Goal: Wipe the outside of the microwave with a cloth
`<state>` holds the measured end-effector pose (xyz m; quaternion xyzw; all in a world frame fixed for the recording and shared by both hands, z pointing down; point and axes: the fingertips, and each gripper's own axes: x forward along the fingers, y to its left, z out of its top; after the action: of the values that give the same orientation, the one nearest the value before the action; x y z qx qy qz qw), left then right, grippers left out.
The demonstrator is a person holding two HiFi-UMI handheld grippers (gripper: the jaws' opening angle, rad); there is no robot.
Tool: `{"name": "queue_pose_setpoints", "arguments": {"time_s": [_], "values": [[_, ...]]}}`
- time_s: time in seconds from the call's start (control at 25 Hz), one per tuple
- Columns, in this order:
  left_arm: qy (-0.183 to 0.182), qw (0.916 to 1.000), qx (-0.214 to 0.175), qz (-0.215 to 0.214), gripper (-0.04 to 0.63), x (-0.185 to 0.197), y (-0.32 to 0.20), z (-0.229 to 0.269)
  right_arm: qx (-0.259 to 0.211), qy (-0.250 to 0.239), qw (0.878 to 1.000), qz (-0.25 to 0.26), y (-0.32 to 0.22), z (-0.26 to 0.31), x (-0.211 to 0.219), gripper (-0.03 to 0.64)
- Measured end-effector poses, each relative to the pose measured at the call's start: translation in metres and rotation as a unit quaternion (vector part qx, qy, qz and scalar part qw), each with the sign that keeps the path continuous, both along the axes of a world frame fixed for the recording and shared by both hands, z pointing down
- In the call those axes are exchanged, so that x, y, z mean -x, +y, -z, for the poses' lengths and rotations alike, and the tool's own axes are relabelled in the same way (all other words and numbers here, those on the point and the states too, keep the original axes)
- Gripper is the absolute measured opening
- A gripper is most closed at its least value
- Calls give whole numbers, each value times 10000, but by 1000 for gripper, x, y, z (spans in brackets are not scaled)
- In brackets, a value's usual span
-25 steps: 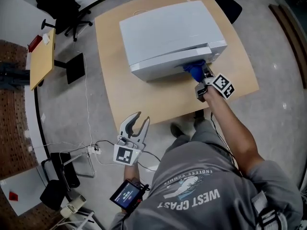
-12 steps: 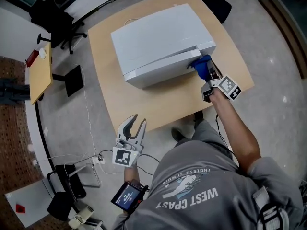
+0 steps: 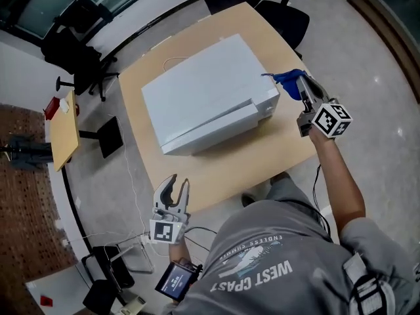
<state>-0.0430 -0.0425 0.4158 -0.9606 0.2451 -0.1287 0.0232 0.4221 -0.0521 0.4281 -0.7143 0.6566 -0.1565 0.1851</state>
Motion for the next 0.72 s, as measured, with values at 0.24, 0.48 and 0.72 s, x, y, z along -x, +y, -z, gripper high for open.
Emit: {"name": "queue_pose_setpoints", "arguments": {"time_s": [0.24,0.48,0.72], "values": [[-181,9982,-197,544,144,-46,-35,5,-268,-1007,9823,1558,-111,-39,-4,41],[-413,9942,162,982,144,-76,-40,-12,1527,-2207,9317,2449,-133,-214,-5,38],[-557,9907,267,1213,144,-92,-44,-20,2457,-2598,8922,2757,-126,-293,9,38]]}}
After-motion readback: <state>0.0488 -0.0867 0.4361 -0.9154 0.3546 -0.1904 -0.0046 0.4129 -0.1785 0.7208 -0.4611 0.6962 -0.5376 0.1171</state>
